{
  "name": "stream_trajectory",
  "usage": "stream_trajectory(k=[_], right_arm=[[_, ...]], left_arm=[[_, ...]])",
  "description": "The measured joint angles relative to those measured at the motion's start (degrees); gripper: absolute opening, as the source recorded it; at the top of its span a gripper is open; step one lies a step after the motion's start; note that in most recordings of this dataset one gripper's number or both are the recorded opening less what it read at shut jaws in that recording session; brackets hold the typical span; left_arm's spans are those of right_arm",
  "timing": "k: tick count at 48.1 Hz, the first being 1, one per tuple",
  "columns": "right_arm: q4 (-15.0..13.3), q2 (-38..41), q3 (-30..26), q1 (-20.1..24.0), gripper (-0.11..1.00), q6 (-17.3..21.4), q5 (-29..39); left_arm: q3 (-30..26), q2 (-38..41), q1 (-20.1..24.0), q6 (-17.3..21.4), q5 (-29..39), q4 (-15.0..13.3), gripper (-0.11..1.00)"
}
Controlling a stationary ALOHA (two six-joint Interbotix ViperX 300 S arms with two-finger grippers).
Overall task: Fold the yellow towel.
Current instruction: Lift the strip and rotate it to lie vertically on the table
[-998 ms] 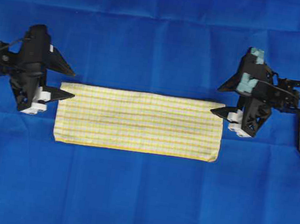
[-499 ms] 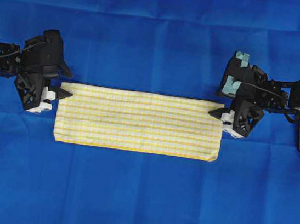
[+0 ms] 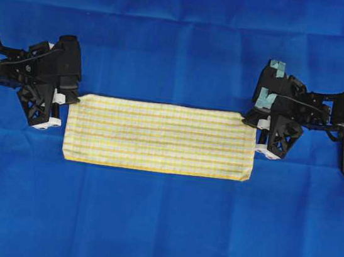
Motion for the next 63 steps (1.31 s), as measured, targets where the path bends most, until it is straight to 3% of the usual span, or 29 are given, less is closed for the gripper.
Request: stream_trajectory(k=[15,29,43,63], right_arm=[[0.0,-2.81,0.0,0.0,0.02,0.09,2.02],[-0.09,-15.56,-1.32,-0.09,0.02,0.0,10.9],[-1.32,-25.93,-2.55,0.0,0.02,0.0,16.52],[-3.25,-24.87,-3.16,-1.23,0.02,0.0,15.21]], left_arm=[[-1.49,-2.64,0.53,0.26,4.57,0.09,0.04],[-5.27,-11.95,0.53,0.35,14.77,0.0,0.04],[-6.06,-20.57,0.53,0.35,16.88,0.0,0.04],[-6.15,-23.91,-0.09,-0.7,16.17,0.0,0.04]])
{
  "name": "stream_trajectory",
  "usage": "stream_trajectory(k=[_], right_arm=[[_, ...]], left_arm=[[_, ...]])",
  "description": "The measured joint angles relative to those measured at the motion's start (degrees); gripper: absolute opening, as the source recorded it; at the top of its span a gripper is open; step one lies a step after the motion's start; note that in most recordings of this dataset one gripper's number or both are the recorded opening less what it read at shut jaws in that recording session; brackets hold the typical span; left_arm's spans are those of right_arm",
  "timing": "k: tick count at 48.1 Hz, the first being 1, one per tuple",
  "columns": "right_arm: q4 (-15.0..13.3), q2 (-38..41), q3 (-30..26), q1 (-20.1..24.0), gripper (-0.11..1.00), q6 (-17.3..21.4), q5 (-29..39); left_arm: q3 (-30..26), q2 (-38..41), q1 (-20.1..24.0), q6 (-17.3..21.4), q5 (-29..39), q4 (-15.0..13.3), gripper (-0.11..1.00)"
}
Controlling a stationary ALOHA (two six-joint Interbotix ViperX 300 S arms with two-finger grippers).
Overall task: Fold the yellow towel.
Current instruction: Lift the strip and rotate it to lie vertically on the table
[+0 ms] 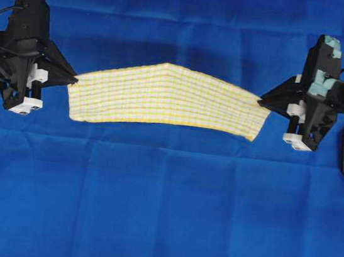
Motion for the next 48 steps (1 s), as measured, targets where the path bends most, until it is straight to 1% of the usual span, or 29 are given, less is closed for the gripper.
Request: stream_trajectory(k=[3,5,14,19,22,27,36,41,48], right_arm=[[-0.18,1.41,-0.53,-1.85,0.02,0.0,-0.62],[-0.26,2.37,-0.97,-3.08,0.02,0.0,-1.05],[-2.02,7.82,-3.78,-9.84,0.02,0.0,-3.87],[-2.81,11.07,-5.89,-13.18,0.02,0.0,-4.83],[-3.08,13.54,-7.47,-15.29,0.02,0.09,-5.62],[-3.52,16.44,-10.02,-17.49,0.02,0.09,-6.59],[-5.01,20.83,-14.06,-19.95,0.02,0.09,-7.21],[-5.71,22.06,-15.56,-20.83,0.02,0.09,-7.82],[-6.24,23.12,-17.14,-21.88,0.02,0.09,-8.79]], left_arm=[[0.0,-0.09,-1.05,-0.7,-0.44,0.0,0.04],[0.0,0.0,-2.29,-1.93,-1.05,0.0,0.04],[0.0,0.35,-8.96,-5.1,-6.15,0.0,0.04],[0.09,1.49,-12.04,-5.19,-9.76,0.0,0.04],[0.0,2.46,-13.01,-5.19,-11.78,0.0,0.04],[-0.97,5.45,-14.5,-5.19,-15.38,0.0,0.04],[-5.45,12.66,-15.73,-5.19,-19.95,0.0,0.04],[-9.76,17.67,-16.0,-5.19,-21.18,0.0,0.04],[-16.7,24.52,-16.61,-4.22,-21.45,0.0,0.04]])
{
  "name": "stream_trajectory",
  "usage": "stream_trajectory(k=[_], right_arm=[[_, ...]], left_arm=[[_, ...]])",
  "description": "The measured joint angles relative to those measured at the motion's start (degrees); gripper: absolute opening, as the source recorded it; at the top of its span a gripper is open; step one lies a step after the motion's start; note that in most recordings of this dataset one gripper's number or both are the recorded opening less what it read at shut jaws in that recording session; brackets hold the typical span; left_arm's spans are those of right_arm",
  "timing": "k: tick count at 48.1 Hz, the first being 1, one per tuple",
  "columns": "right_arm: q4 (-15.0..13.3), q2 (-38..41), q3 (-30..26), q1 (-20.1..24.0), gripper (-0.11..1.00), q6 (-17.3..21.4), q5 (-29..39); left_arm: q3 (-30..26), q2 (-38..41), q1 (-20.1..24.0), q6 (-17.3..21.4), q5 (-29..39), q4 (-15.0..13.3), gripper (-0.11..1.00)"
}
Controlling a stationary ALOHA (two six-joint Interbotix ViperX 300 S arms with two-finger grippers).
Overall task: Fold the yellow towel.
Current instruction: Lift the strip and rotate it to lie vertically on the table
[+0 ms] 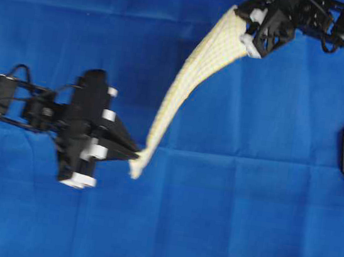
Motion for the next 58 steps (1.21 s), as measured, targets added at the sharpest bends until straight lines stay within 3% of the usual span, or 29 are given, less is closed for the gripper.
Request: stream_trajectory(k=[8,23,49,58], right_arm=[[-0.35,0.79,-0.97,-0.53,0.02,-0.09,-0.7],[-0.97,1.93,-2.2,-0.62,0.02,-0.18,-2.29],[-1.76,1.41,-1.85,-0.62,0.02,-0.26,-2.72],[-2.02,-1.32,0.53,-0.88,0.02,-0.26,-2.64]], left_arm=[[-7.91,7.65,-1.05,2.64,0.44,0.0,0.04],[-17.67,15.38,-1.58,6.68,1.05,0.0,0.04],[-23.29,19.95,-1.49,7.12,2.37,0.09,0.04],[-26.19,22.06,-1.58,9.23,2.37,0.18,0.04]])
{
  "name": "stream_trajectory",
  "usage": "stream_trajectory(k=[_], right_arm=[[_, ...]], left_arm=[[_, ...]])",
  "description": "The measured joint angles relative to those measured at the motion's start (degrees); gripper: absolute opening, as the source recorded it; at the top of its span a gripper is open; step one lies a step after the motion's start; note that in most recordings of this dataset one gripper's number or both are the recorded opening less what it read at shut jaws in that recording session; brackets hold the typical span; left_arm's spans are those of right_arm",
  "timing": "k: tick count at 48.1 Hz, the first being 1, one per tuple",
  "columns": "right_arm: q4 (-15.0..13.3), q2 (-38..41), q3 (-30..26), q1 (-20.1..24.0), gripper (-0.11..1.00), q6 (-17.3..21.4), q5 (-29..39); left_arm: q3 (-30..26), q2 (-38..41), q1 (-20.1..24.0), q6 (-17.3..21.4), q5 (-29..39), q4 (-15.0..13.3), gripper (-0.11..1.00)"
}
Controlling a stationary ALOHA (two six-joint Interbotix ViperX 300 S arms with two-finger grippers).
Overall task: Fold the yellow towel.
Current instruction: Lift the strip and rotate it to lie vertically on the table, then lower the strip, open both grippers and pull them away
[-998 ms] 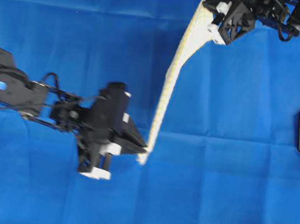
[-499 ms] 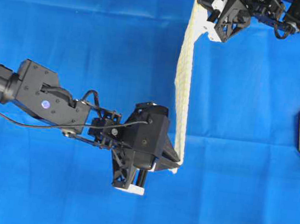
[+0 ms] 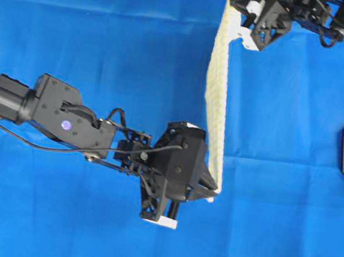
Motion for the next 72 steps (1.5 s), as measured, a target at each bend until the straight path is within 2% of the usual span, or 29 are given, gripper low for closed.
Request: stream_trajectory(k=[8,16,23,34,48,60,72], right_arm=[[0.09,-2.81,2.46,-0.7,0.02,0.0,0.0],[0.0,-3.43,2.99,-0.7,0.02,0.0,1.05],[0.0,-2.2,2.64,-0.62,0.02,-0.09,1.14],[0.0,4.75,-1.32,1.41,0.02,-0.18,0.53],[0.0,13.71,-8.61,4.57,0.02,-0.18,0.35],[-0.09,17.58,-13.18,6.5,0.02,-0.18,0.35],[-0.09,19.69,-14.85,7.82,0.02,-0.09,0.35]], left_arm=[[-3.87,2.11,0.0,1.85,1.23,0.0,0.04],[-5.1,2.99,0.0,2.2,1.23,0.0,0.04],[-4.57,3.69,0.0,2.29,-2.55,0.0,0.04],[1.23,4.04,0.0,2.29,-9.84,0.0,0.04],[13.62,0.53,-1.49,1.85,-18.98,-0.44,0.04],[21.27,-2.72,-3.16,1.67,-20.48,-0.53,0.04],[24.17,-4.13,-3.6,0.53,-20.39,-0.53,0.04]])
